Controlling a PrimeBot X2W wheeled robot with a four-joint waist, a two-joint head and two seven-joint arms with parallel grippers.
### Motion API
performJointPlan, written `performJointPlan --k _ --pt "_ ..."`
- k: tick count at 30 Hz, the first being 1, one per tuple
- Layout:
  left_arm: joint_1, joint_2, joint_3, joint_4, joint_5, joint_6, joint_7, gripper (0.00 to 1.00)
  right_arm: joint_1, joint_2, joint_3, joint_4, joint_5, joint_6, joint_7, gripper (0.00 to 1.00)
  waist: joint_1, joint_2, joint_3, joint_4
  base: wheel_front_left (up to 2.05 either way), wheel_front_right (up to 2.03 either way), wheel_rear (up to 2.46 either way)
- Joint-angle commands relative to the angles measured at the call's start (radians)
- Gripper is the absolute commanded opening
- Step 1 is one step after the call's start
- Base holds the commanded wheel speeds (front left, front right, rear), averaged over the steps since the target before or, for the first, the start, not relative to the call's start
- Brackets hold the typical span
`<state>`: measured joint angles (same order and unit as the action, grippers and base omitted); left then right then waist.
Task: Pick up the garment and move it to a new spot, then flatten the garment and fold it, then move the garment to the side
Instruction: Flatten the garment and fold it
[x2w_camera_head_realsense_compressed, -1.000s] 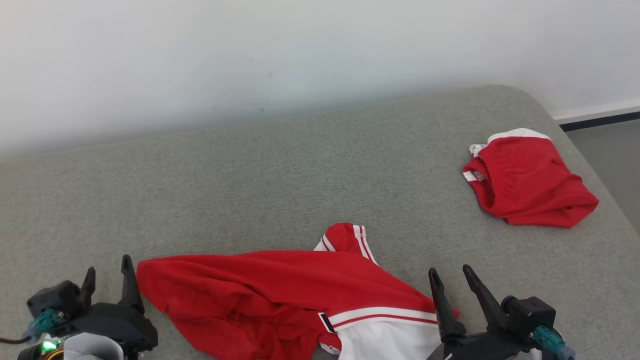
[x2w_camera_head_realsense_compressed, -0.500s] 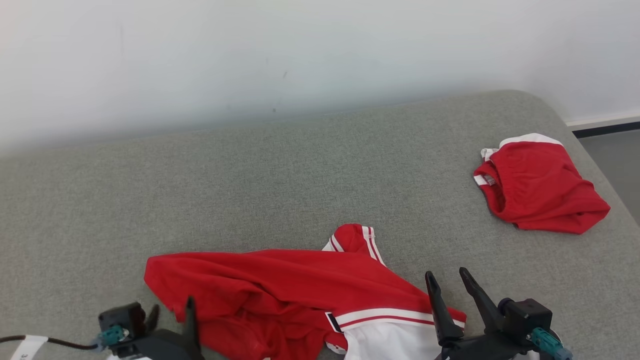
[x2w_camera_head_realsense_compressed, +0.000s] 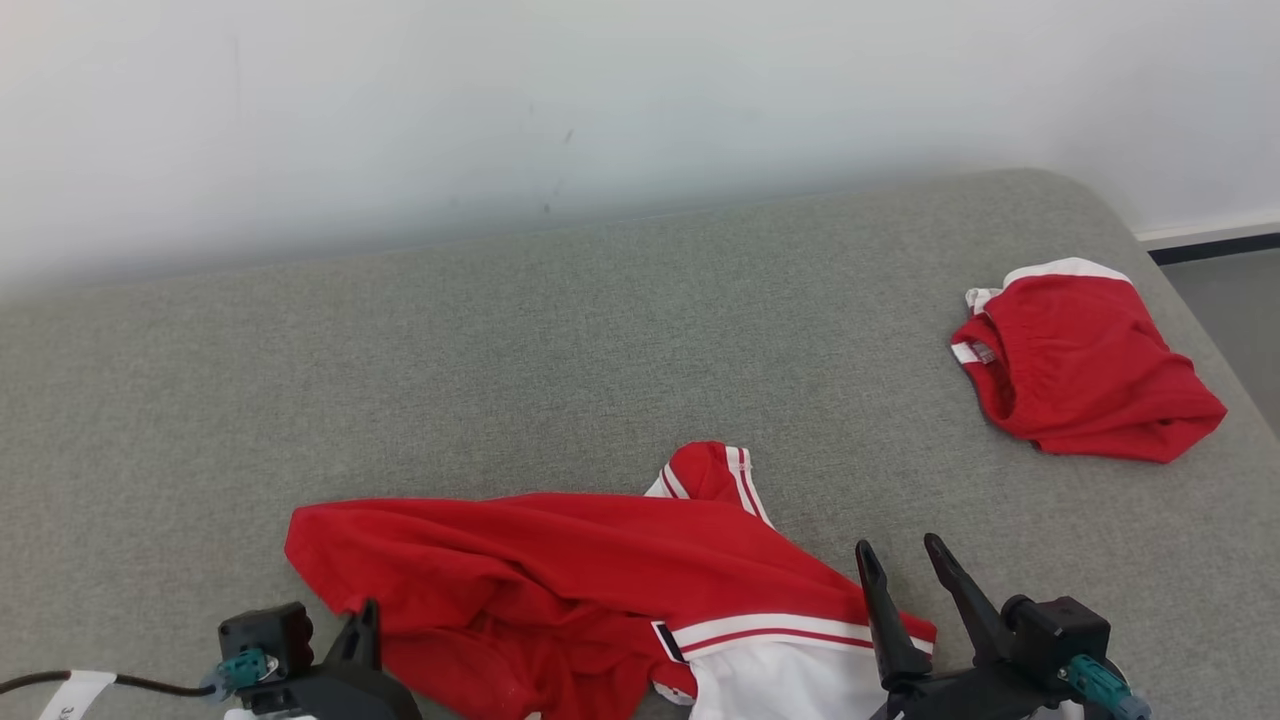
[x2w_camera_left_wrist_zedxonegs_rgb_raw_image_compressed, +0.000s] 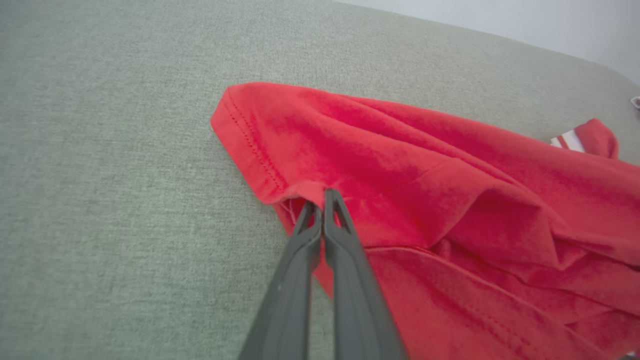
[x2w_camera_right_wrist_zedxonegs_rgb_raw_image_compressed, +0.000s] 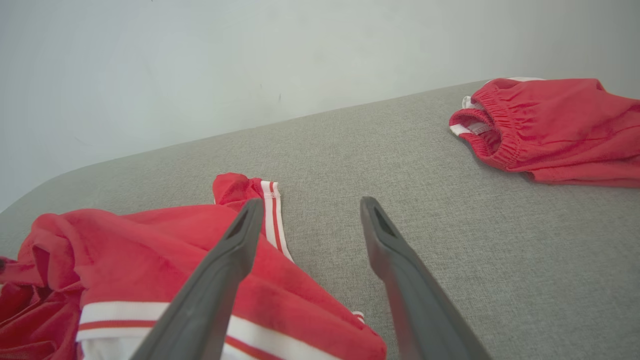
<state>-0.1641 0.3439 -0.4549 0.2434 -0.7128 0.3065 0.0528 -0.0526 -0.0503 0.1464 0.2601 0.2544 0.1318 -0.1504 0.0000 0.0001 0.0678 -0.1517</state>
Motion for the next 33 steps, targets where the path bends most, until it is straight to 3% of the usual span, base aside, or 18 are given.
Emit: performJointPlan --k 1,6,13,20,26,27,28,29,30,33 --pt "0.007 0.003 0.001 -0.012 0.012 -0.004 -0.015 0.00 0.000 0.000 -0.005 0.000 0.004 -0.003 -0.006 1.00 0.0000 -0.0001 0.003 0.005 0.00 0.00 0.00" --pt "0.036 -0.014 0.059 -0.086 -0.039 -0.006 -0.081 0.00 0.000 0.000 -0.018 -0.006 -0.005 -0.003 -0.007 1.00 0.0000 -0.0001 0.011 0.028 0.00 0.00 0.00" --pt "0.180 -0.043 0.150 -0.317 -0.180 -0.021 -0.107 0.00 0.004 0.000 -0.034 -0.013 -0.015 -0.003 -0.001 1.00 0.0000 -0.0001 0.022 0.074 0.00 0.00 0.00" --pt "0.350 -0.017 0.187 -0.513 -0.249 0.028 -0.064 0.00 0.006 0.000 -0.050 -0.026 -0.025 -0.003 0.006 1.00 0.0000 -0.0001 0.029 0.125 0.00 0.00 0.00" --pt "0.437 0.014 0.192 -0.497 -0.250 0.073 -0.027 0.00 0.001 0.000 -0.044 -0.030 -0.033 -0.003 0.019 1.00 0.0000 -0.0001 0.026 0.149 0.00 0.00 0.00" --pt "0.446 0.027 0.188 -0.481 -0.229 0.087 -0.028 0.16 0.001 0.000 -0.043 -0.028 -0.037 -0.003 0.027 1.00 0.0000 -0.0001 0.025 0.151 0.00 0.00 0.00" --pt "0.450 0.037 0.183 -0.460 -0.211 0.106 -0.025 0.84 0.000 0.000 -0.039 -0.027 -0.041 -0.003 0.036 1.00 0.0000 -0.0001 0.024 0.154 0.00 0.00 0.00" --pt "0.450 0.037 0.183 -0.460 -0.211 0.106 -0.025 0.84 0.000 0.000 -0.039 -0.027 -0.041 -0.003 0.036 1.00 0.0000 -0.0001 0.024 0.154 0.00 0.00 0.00" --pt "0.450 0.050 0.179 -0.437 -0.182 0.127 -0.028 1.00 -0.002 0.000 -0.037 -0.027 -0.041 -0.003 0.046 1.00 0.0000 -0.0001 0.023 0.155 0.00 0.00 0.00" --pt "0.433 0.075 0.162 -0.381 -0.109 0.182 -0.040 1.00 -0.006 0.000 -0.035 -0.036 -0.049 -0.003 0.085 1.00 0.0000 -0.0001 0.018 0.158 0.00 0.00 0.00"
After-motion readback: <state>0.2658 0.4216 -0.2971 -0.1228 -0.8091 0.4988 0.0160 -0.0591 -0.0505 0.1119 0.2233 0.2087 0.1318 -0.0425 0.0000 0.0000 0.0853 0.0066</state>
